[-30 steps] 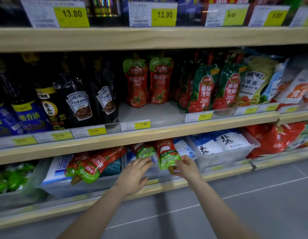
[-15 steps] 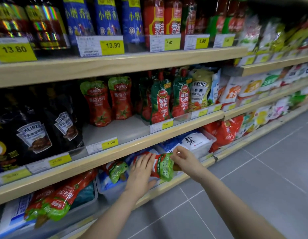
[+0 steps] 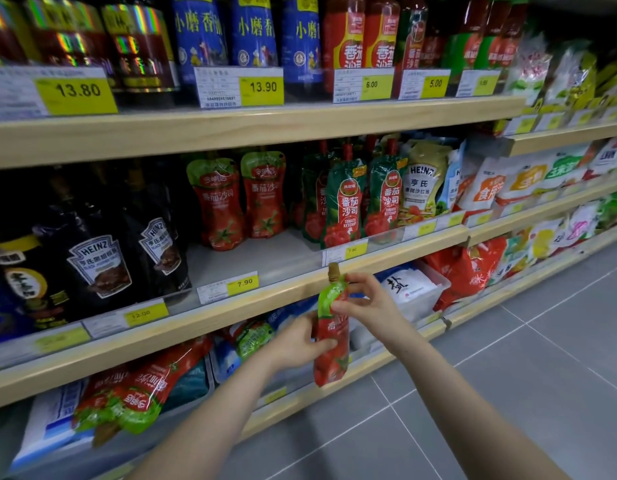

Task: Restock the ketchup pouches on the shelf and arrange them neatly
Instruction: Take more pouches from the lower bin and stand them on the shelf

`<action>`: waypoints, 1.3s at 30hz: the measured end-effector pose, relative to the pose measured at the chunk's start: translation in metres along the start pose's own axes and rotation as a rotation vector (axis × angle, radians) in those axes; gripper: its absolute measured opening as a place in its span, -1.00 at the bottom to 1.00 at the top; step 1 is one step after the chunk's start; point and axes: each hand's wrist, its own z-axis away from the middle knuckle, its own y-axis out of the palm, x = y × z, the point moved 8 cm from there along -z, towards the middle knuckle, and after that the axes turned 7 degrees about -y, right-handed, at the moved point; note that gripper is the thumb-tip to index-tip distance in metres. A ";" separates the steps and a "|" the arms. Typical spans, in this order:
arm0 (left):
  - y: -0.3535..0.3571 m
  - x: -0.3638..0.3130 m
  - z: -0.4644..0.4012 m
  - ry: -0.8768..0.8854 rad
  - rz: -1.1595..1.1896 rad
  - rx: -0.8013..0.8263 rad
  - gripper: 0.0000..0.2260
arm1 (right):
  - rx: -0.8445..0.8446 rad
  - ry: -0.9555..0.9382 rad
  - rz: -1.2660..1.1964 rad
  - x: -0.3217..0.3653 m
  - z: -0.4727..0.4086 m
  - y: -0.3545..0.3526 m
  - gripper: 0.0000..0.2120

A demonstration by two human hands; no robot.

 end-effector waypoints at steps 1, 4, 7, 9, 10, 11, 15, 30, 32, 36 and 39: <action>0.000 -0.002 0.001 0.000 0.024 0.018 -0.71 | -0.056 -0.007 -0.022 0.003 -0.003 -0.003 -0.58; -0.001 -0.003 0.006 -0.020 0.106 0.017 -0.63 | -0.029 0.004 -0.093 0.006 -0.008 0.001 -0.76; 0.003 0.001 0.012 -0.045 0.233 0.015 -0.51 | -0.132 -0.015 -0.173 0.011 -0.012 -0.003 -0.83; 0.007 0.006 0.016 -0.055 0.288 0.006 -0.48 | -0.217 -0.036 -0.196 0.015 -0.013 -0.007 -0.84; 0.006 0.007 0.017 -0.062 0.294 -0.013 -0.48 | -0.236 -0.045 -0.178 0.017 -0.014 -0.007 -0.85; 0.003 0.008 0.018 -0.069 0.296 -0.026 -0.49 | -0.239 -0.050 -0.147 0.018 -0.014 -0.006 -0.87; -0.004 0.005 0.020 -0.070 0.296 0.014 -0.53 | -0.174 -0.008 -0.103 0.025 -0.018 -0.005 -0.87; -0.050 -0.035 0.016 -0.036 0.448 -0.343 -0.70 | -0.201 0.238 -0.056 -0.010 0.034 -0.013 -0.68; -0.057 -0.043 0.014 -0.026 0.453 -0.407 -0.72 | -0.237 0.250 -0.192 -0.010 0.035 -0.009 -0.74; -0.062 -0.051 0.016 -0.003 0.484 -0.501 -0.73 | -0.307 0.247 -0.463 -0.004 0.030 -0.001 -0.70; -0.062 -0.055 0.018 0.004 0.437 -0.524 -0.73 | -0.307 0.261 -0.474 -0.001 0.027 0.006 -0.64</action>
